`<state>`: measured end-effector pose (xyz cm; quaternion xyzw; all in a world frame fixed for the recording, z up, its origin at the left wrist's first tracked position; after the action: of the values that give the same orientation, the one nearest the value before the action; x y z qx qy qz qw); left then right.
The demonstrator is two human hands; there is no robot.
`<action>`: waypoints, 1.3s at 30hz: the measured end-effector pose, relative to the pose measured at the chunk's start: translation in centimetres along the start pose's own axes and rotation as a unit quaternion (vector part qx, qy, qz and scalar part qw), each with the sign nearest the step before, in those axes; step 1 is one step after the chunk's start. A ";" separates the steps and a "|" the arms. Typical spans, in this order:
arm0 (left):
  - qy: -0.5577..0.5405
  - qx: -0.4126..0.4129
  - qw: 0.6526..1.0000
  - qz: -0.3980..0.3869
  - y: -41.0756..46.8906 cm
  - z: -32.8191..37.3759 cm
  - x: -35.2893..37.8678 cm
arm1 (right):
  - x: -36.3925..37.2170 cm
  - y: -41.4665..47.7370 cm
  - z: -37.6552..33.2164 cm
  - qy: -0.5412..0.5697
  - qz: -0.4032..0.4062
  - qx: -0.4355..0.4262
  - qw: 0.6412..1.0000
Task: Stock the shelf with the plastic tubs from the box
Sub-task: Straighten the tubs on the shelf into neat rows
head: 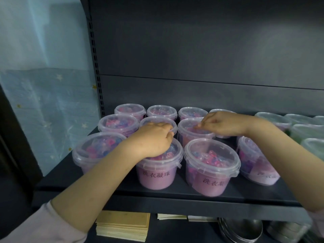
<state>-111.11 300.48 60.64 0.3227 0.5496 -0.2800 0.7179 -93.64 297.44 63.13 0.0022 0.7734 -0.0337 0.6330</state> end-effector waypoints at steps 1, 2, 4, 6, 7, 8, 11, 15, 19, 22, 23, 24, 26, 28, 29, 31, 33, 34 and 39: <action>0.001 0.000 1.000 0.000 0.0 0.0 0.0 | 0.0 -0.2 0.0 -0.004 -0.001 0.004 1.000; 0.002 -0.001 1.000 0.000 0.0 0.0 0.0 | 0.0 -0.4 0.0 -0.003 -0.007 0.008 1.000; 0.003 -0.003 1.000 0.000 0.0 0.0 0.0 | 0.2 -1.5 -0.7 0.035 -0.028 0.004 0.999; 0.004 -0.004 1.000 -0.001 0.0 0.0 0.1 | -0.3 -3.4 -1.7 0.083 -0.023 -0.012 0.996; 0.004 -0.005 1.000 -0.001 0.0 0.0 0.0 | -0.9 -4.5 -2.2 0.086 -0.001 -0.024 0.996; 0.003 -0.007 1.000 -0.002 0.0 -0.1 0.0 | -1.5 -5.6 -2.7 0.077 0.024 -0.037 0.996; 0.000 -0.009 1.000 -0.006 0.1 -0.1 0.0 | -1.3 -9.0 -4.4 0.044 0.017 -0.081 0.996; 0.003 -0.010 1.000 -0.008 0.0 -0.1 0.0 | 1.0 -10.4 -5.0 0.070 -0.018 -0.092 0.993; 0.010 -0.011 1.000 -0.015 0.2 0.0 0.1 | 1.3 -10.0 -4.3 0.101 -0.005 -0.065 0.993; 0.019 -0.013 1.000 -0.015 0.4 0.0 0.0 | 1.5 -10.2 -4.4 0.106 -0.021 -0.055 0.993; 0.015 -0.012 1.000 -0.012 0.5 -0.1 -0.2 | 1.4 -10.2 -4.6 0.109 -0.018 -0.052 0.992; 0.002 -0.012 1.000 -0.008 0.5 -0.2 -0.4 | 1.2 -10.3 -4.7 0.120 -0.007 -0.046 0.992; -0.047 -0.014 0.999 0.000 0.5 -0.5 -1.0 | 0.5 -10.8 -4.3 0.157 0.039 -0.021 0.987; -0.089 -0.017 0.996 0.018 0.4 -0.7 -2.1 | -0.8 -11.9 -3.1 0.149 0.113 0.007 0.982; -0.096 -0.009 0.995 0.035 0.2 -0.3 -2.9 | -1.3 -12.8 -2.3 0.133 0.144 0.017 0.981; -0.094 0.029 0.992 0.078 -0.3 1.1 -4.4 | -2.0 -14.4 -0.5 0.117 0.177 0.031 0.977; -0.096 0.092 0.986 0.098 -1.3 4.1 -4.9 | -2.4 -16.1 1.9 0.103 0.187 0.061 0.975; -0.107 0.123 0.982 0.093 -2.0 5.9 -4.6 | -2.4 -16.8 3.2 0.089 0.184 0.079 0.976; -0.060 0.180 0.980 0.064 -3.2 12.7 -1.0 | -1.5 -17.4 7.9 0.041 0.132 0.125 0.982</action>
<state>-106.01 288.73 63.54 0.4636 0.4241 -0.3469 0.6963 -86.41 279.73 63.93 0.1851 0.7812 -0.0462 0.5944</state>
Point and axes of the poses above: each hand's wrist, its own y-axis towards the middle knuckle, its own x-axis out of the palm, z = x × y, the point moved 9 cm from there along y, towards the middle knuckle, and after that the axes turned 3 degrees about x, right-handed, at the moved point
